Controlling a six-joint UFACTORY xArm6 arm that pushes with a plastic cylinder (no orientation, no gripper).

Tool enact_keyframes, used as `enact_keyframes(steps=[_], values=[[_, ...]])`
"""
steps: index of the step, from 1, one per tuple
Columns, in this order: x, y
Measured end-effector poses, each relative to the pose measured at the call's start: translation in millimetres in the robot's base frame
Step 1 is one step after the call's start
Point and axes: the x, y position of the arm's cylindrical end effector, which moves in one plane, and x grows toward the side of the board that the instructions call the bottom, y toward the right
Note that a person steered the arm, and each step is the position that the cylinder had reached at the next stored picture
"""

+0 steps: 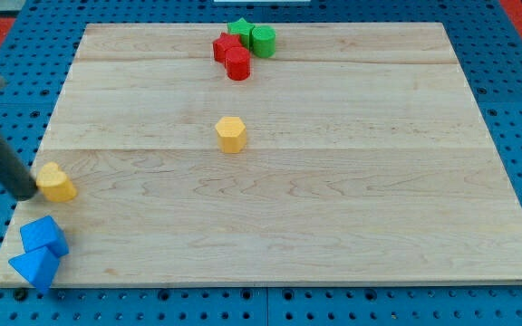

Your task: Move the yellow heart to the left of yellow hexagon

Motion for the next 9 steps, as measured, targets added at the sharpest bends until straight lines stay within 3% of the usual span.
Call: enact_keyframes(steps=[2,3,4,5,6,7,8,9], values=[[-24,178],[-23,188],[9,167],[-33,129],[-41,172],[-19,178],[87,183],[111,161]])
